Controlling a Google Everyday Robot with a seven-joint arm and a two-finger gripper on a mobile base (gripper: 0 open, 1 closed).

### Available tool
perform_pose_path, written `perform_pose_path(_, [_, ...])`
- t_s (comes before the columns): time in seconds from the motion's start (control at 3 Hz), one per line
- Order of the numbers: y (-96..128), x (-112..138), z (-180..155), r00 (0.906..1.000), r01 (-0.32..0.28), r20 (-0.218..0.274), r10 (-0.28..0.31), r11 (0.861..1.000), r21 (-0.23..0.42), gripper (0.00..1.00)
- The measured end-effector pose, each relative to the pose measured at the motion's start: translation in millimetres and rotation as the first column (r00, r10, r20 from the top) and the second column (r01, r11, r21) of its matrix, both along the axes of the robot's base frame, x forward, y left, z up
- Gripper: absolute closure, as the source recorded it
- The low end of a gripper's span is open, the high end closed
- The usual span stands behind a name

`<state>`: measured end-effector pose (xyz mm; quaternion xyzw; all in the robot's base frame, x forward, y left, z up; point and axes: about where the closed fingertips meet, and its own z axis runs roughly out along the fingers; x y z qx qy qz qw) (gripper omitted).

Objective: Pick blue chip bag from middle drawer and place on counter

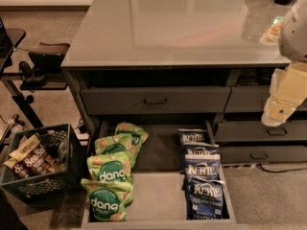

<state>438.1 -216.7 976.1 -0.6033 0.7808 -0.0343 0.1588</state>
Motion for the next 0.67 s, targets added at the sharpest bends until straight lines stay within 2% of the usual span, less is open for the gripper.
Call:
perform_pose_path(0.33, [-0.1,0.0,-0.2,1.0,0.0,0.0,0.0,1.0,0.0,0.0])
perform_pose_path(0.67, [-7.5,-2.1,-27.7,0.9991,0.035,-0.025,-0.035,0.999,0.009,0.0])
